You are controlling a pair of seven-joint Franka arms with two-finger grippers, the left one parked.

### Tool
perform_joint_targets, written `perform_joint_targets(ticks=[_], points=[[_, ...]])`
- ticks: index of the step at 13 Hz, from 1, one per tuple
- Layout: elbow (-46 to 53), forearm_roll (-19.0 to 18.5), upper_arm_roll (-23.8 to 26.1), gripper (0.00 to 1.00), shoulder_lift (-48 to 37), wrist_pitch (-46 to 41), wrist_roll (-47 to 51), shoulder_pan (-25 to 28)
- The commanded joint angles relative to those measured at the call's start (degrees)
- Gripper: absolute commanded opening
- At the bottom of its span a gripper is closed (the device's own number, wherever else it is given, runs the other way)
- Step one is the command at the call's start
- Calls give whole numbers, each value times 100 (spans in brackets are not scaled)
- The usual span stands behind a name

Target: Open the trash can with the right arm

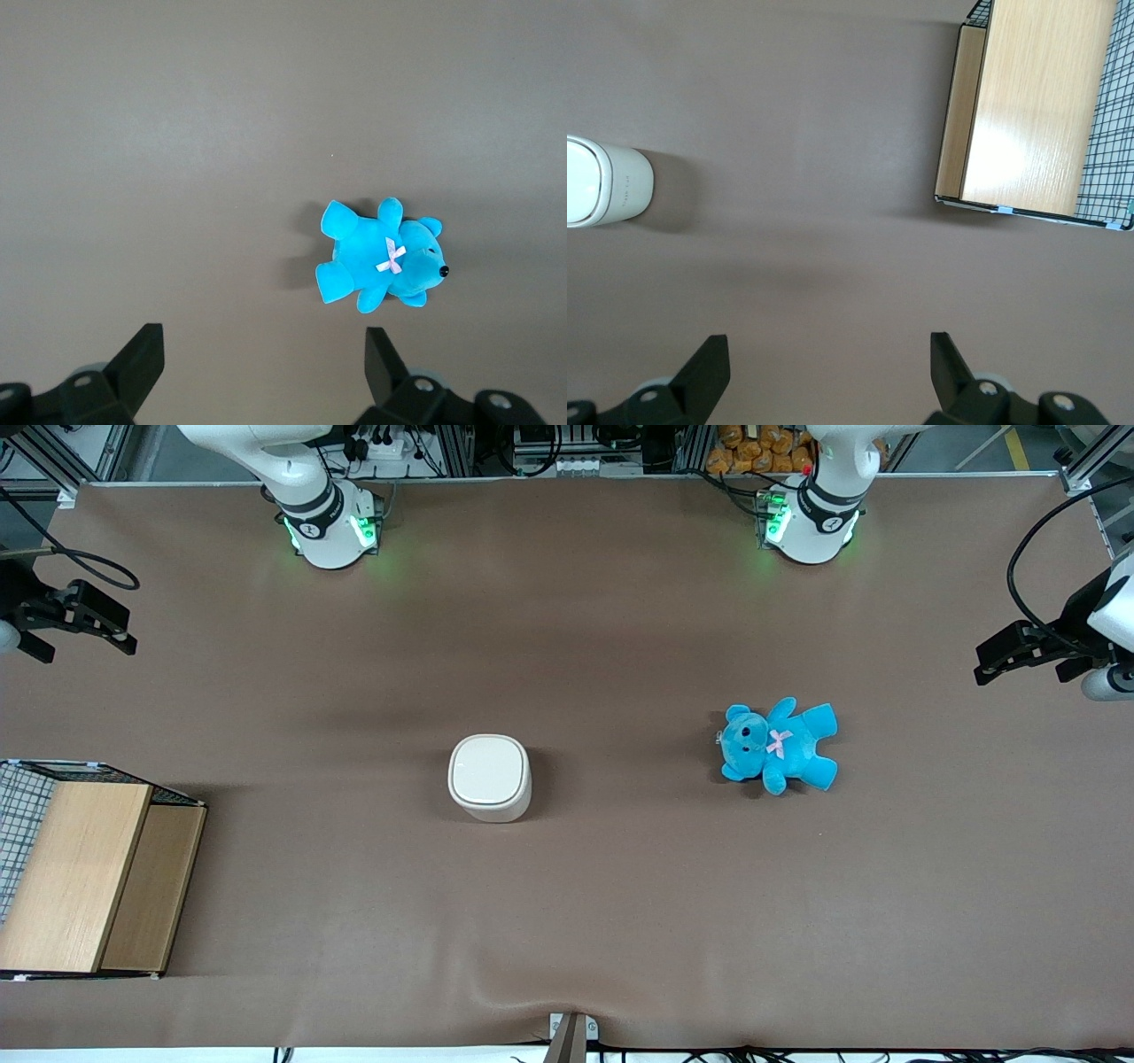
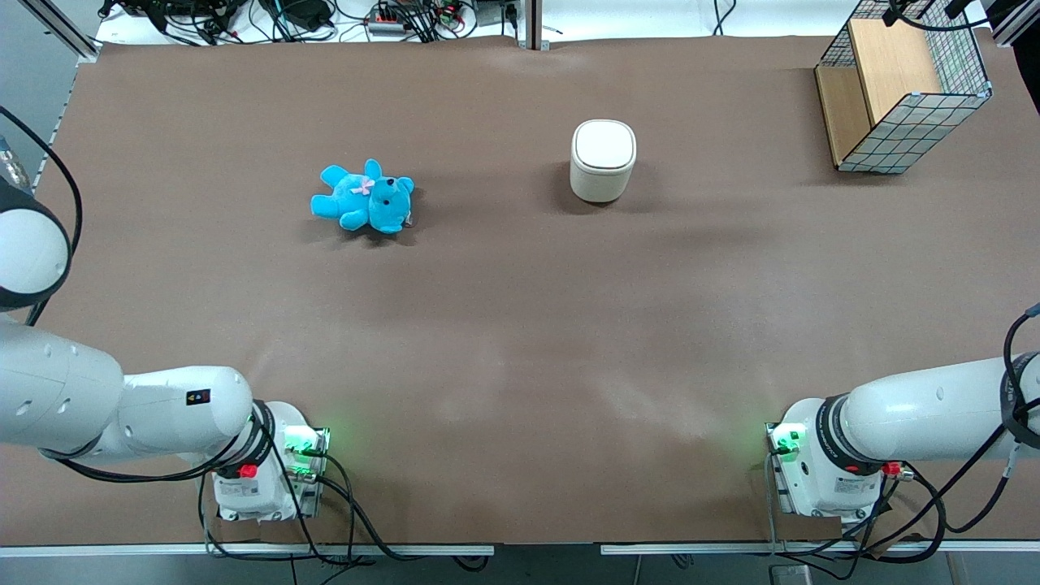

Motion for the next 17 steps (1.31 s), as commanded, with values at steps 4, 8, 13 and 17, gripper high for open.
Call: perform_joint_targets(ticks=[4, 8, 13, 17], points=[[59, 120, 69, 100, 7, -28, -124, -202], [50, 234, 104, 100, 130, 16, -133, -89], [50, 243, 113, 100, 428, 261, 867, 614], [68, 216, 113, 100, 745, 639, 1659, 1176]])
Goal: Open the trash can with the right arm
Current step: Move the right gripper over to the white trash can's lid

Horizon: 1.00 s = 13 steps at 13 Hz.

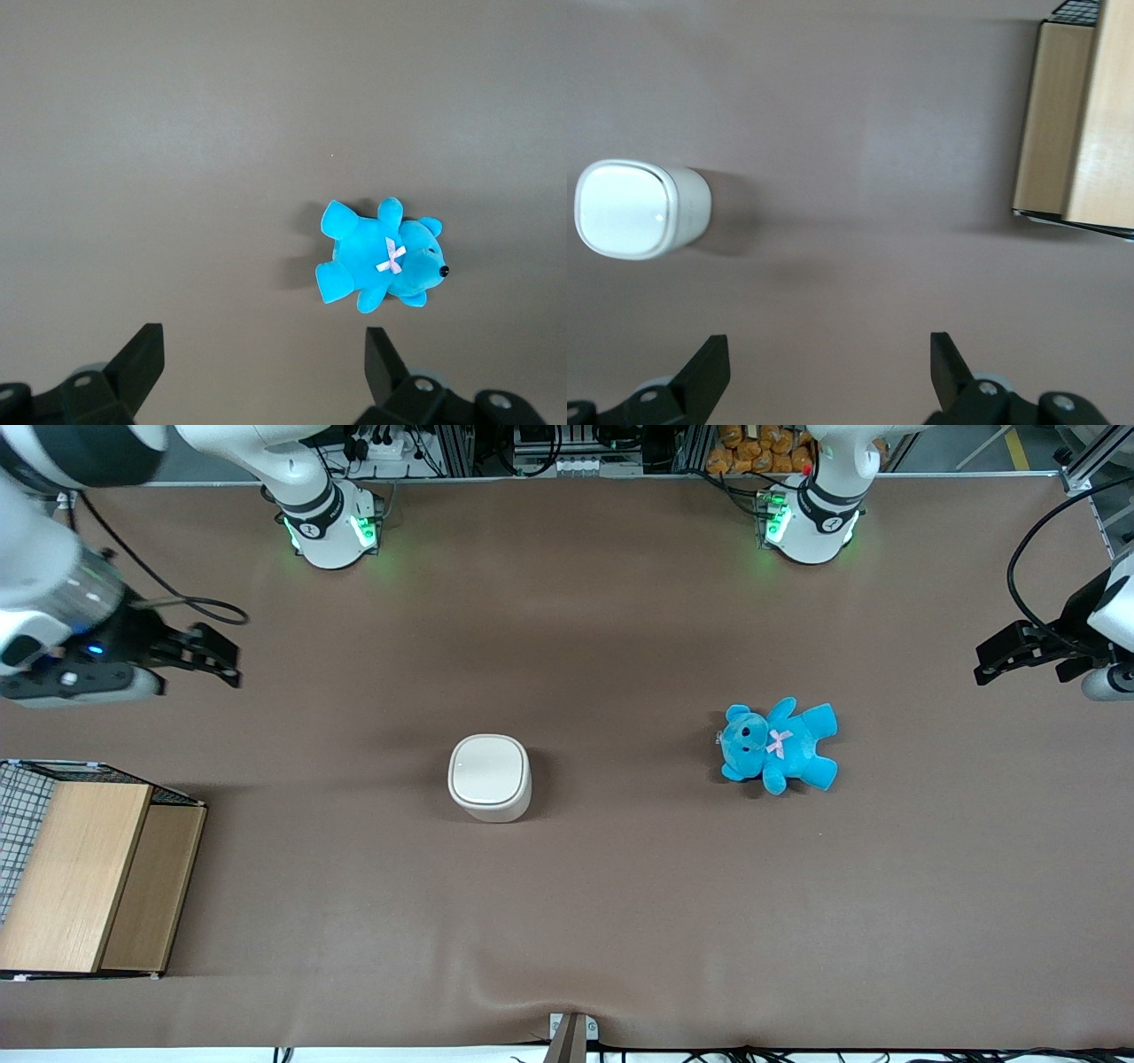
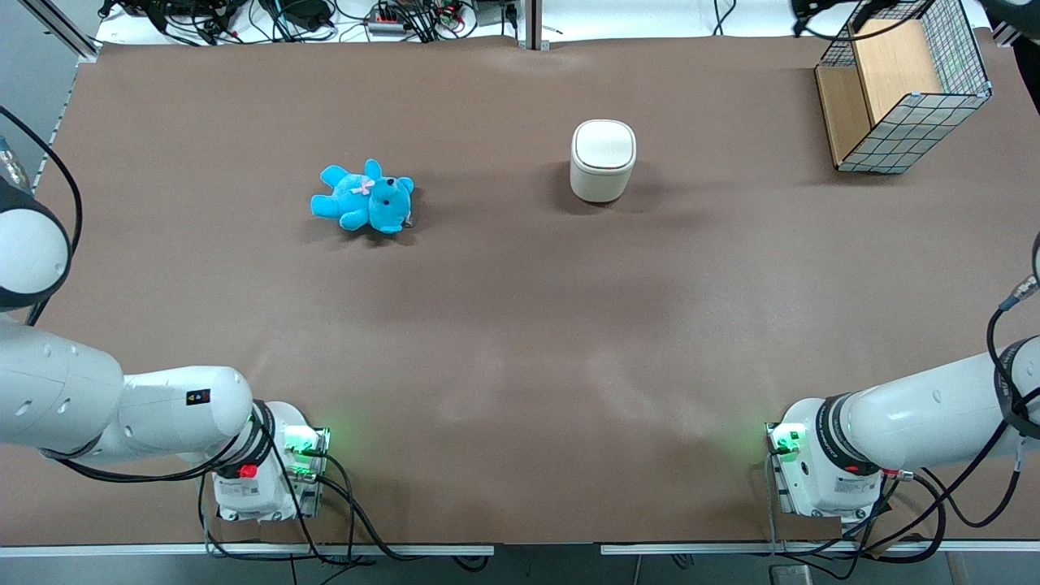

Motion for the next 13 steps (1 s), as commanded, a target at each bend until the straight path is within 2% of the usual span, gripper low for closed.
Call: perform_joint_targets(ticks=[1, 3, 5, 6, 13], points=[[76, 24, -45, 100, 245, 231, 397, 269], [119, 24, -45, 89, 534, 486, 521, 471], [295, 51, -45, 61, 885, 644, 530, 681], [365, 33, -45, 53, 1061, 732, 582, 822], [945, 24, -45, 54, 2144, 979, 1618, 1271]])
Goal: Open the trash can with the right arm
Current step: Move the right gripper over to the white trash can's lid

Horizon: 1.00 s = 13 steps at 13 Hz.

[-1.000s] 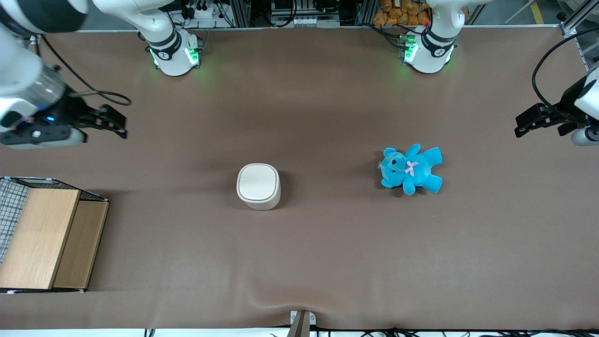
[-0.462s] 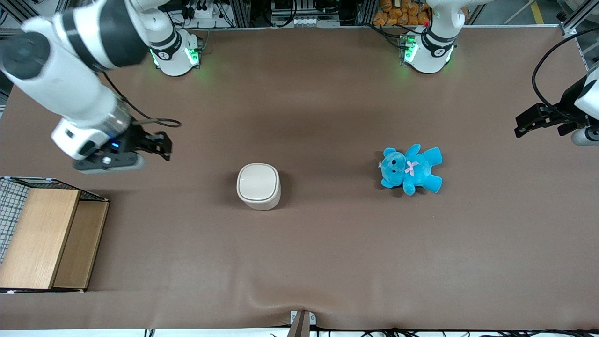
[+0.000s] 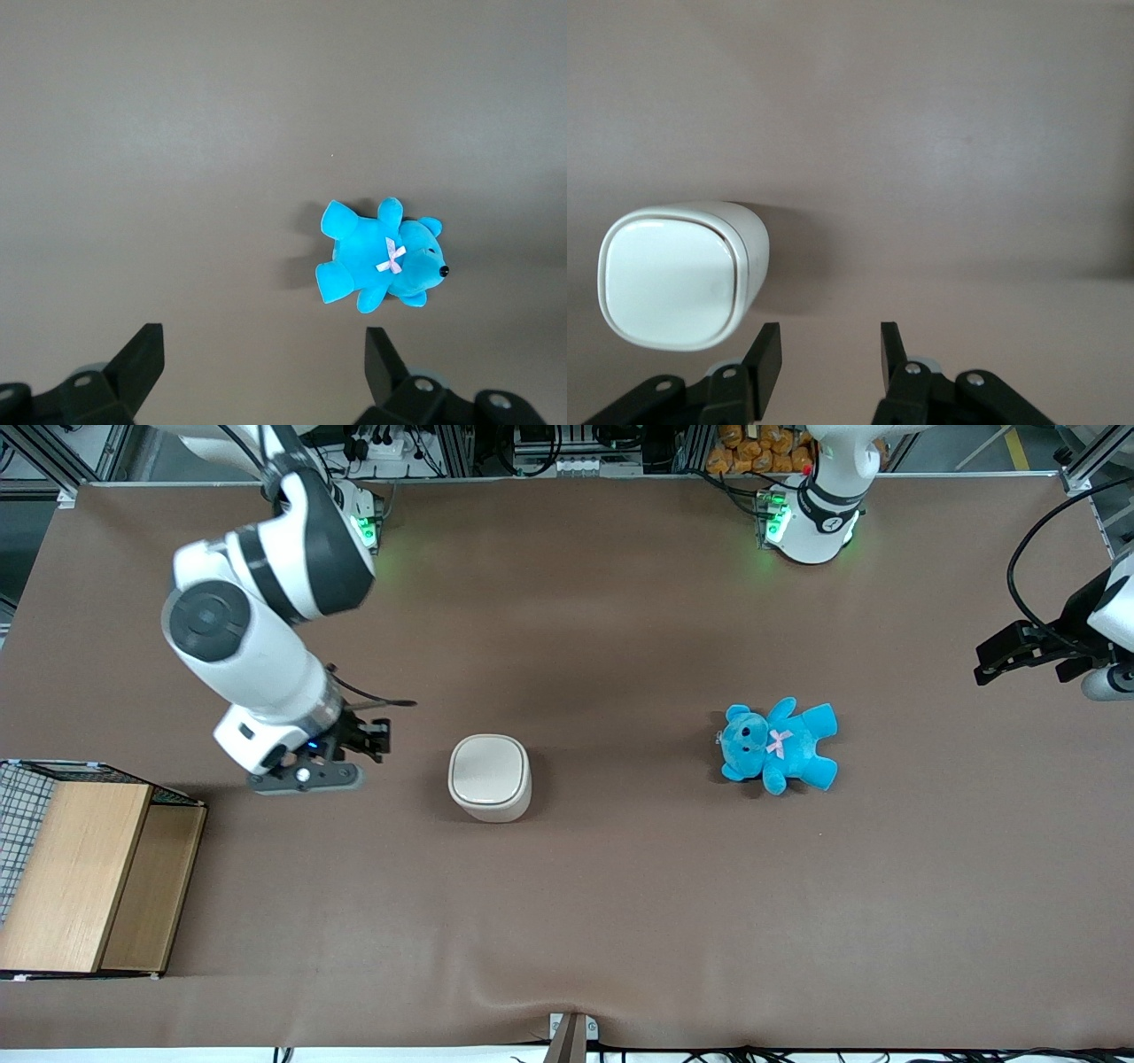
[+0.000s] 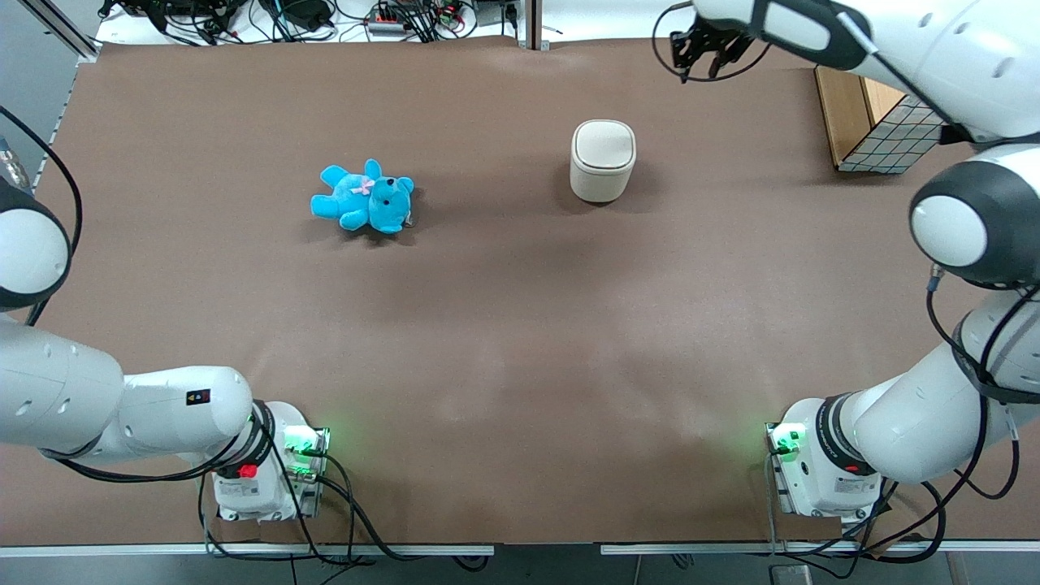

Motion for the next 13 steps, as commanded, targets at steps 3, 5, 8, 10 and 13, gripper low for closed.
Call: perform_joint_targets(ticks=[3, 5, 8, 10, 13], points=[[410, 68, -52, 48, 568, 289, 868, 463], [410, 243, -52, 38, 770, 579, 947, 560], [410, 305, -52, 18, 999, 739, 983, 692], [384, 341, -52, 13, 1061, 914, 983, 736], [323, 332, -52, 14, 1079, 889, 939, 736]])
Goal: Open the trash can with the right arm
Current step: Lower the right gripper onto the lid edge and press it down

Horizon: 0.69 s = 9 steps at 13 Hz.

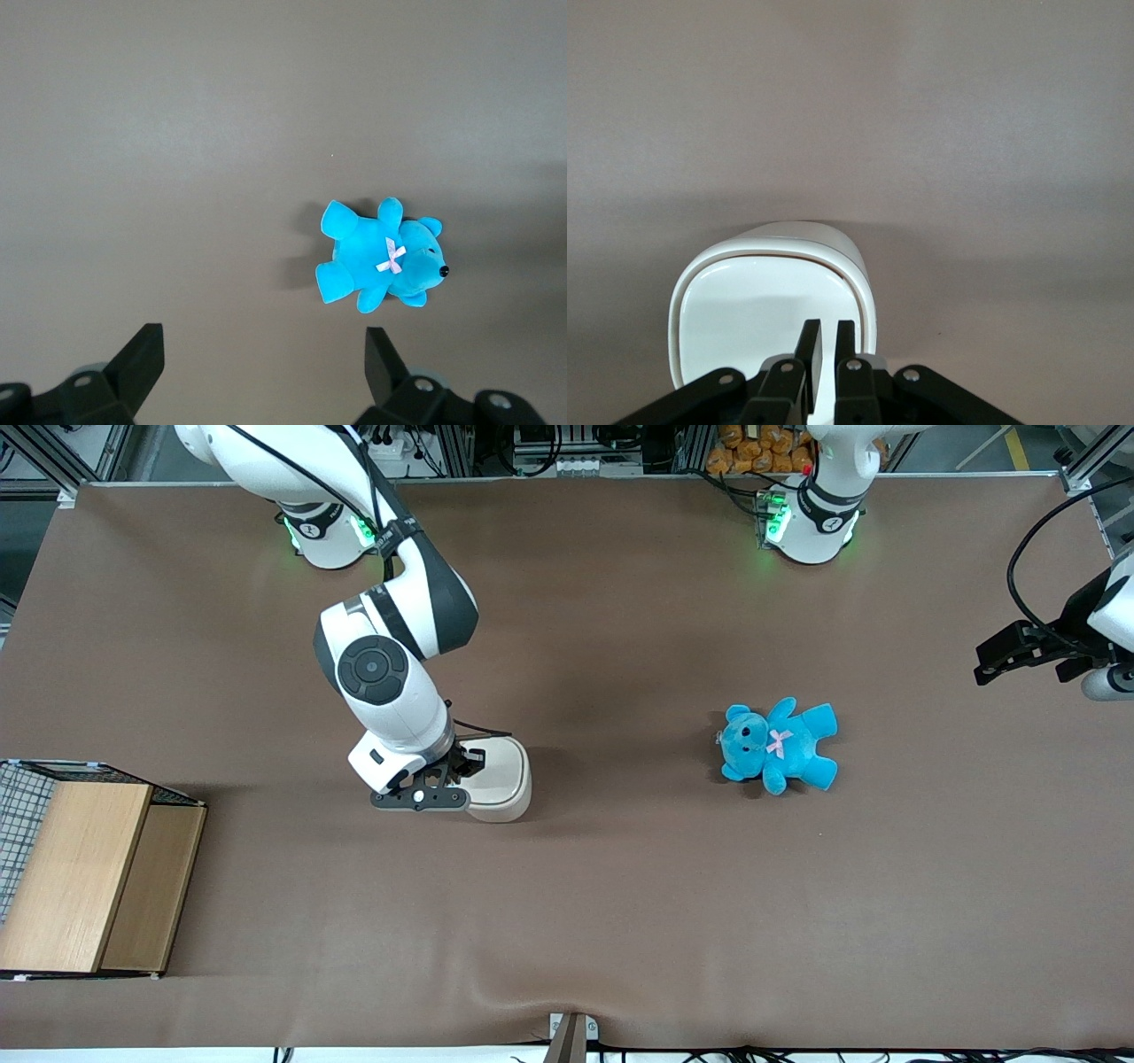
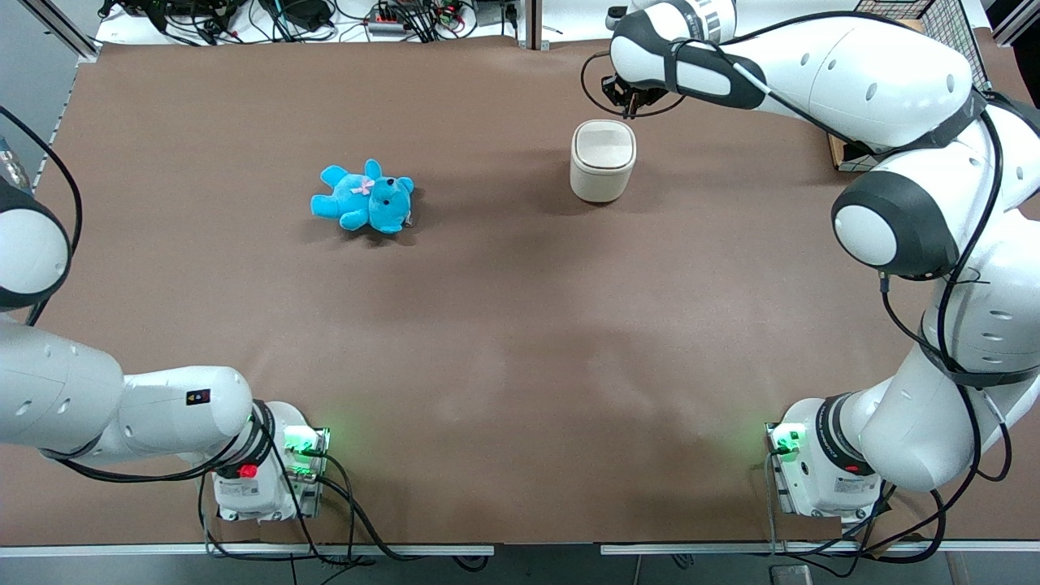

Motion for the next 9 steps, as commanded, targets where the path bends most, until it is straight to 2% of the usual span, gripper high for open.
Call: perform_joint_targets(ticks=[1, 5, 9], points=[[51, 70, -54, 16, 108, -27, 6, 61], [-55, 61, -54, 17, 161, 8, -21, 78], [-64, 61, -54, 10, 249, 25, -21, 140]])
